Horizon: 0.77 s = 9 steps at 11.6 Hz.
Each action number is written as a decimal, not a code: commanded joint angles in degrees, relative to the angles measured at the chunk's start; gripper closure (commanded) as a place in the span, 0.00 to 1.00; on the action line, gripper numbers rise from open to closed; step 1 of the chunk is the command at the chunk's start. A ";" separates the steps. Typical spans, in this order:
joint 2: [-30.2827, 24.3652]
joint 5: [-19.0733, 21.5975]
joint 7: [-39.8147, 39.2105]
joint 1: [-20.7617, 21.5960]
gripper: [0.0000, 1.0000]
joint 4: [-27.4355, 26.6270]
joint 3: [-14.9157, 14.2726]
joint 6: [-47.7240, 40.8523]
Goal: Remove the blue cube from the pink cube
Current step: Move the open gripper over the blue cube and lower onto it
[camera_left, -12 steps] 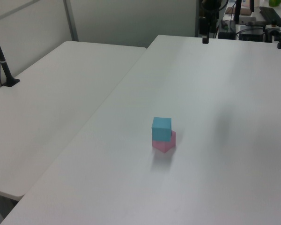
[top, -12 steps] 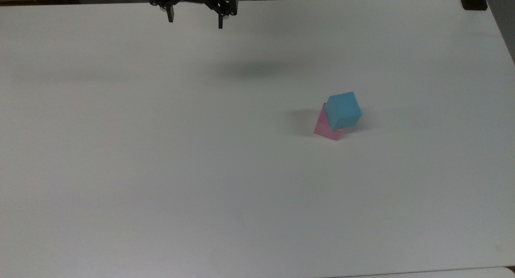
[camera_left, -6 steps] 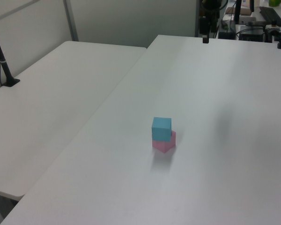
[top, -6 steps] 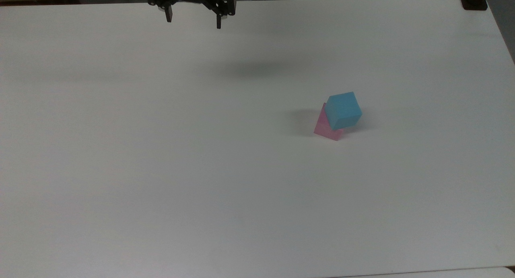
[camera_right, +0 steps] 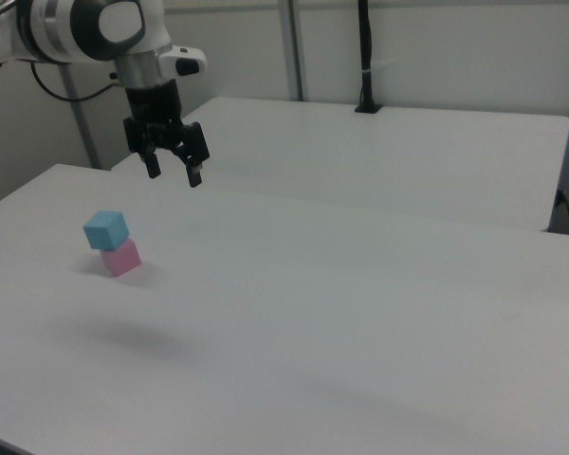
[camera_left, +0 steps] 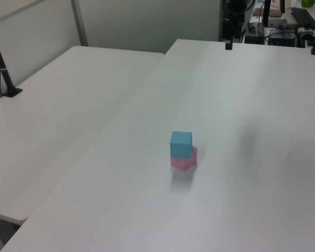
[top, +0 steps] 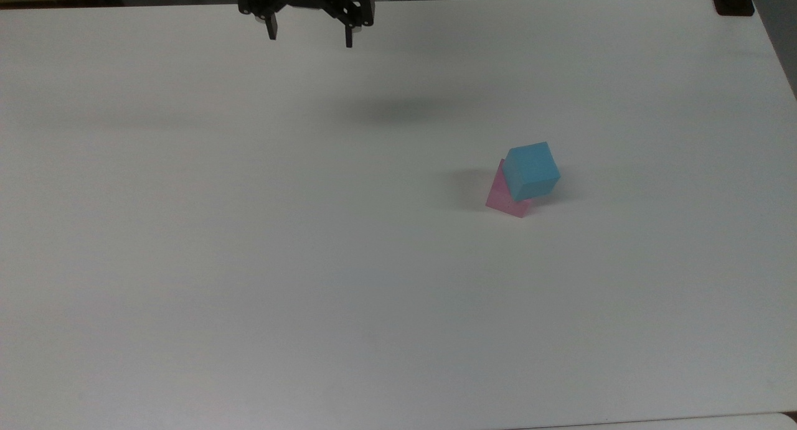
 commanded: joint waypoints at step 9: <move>17.52 2.49 14.87 21.61 0.00 2.09 0.31 18.83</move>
